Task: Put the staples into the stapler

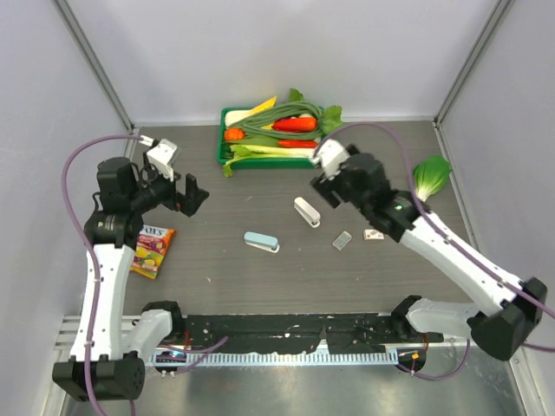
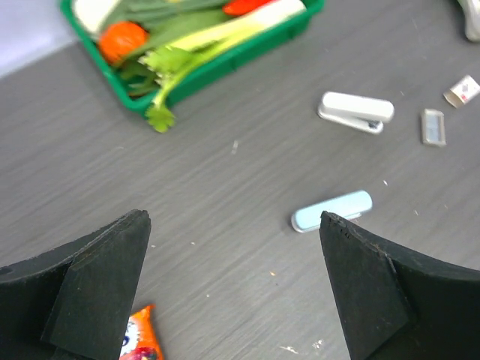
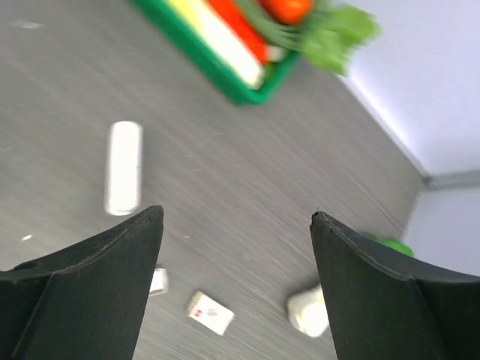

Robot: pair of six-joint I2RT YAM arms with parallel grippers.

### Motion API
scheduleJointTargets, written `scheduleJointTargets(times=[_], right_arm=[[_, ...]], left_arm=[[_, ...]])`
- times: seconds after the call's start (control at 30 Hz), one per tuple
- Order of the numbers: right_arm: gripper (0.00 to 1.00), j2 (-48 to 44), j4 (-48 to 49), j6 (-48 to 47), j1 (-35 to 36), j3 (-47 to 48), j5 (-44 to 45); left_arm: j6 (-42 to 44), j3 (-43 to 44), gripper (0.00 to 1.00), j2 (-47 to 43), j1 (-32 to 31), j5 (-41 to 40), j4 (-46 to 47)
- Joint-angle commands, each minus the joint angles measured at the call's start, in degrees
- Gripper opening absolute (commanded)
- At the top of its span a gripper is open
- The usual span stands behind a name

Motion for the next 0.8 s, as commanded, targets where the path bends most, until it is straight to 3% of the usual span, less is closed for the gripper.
scheduleJointTargets(times=[0.0, 0.33, 0.5, 0.77], right_arm=[[0.85, -10.92, 1.09, 0.08, -8.15, 3.58, 4.86], [0.85, -31.23, 5.74, -5.89, -13.52, 2.70, 14.26], [0.85, -34.23, 6.10, -8.88, -14.40, 5.16, 19.72], [0.86, -34.84, 4.17, -6.60, -15.54, 4.03, 16.56]], left_arm=[[-4.43, 5.57, 1.00, -4.14, 0.44, -9.55, 3.08], [-7.07, 11.31, 1.00, -7.91, 0.53, -25.99, 3.15], [-7.51, 11.66, 1.00, -9.93, 0.44, -27.59, 2.71], [-9.52, 12.54, 1.00, -12.40, 0.44, -26.80, 2.18]])
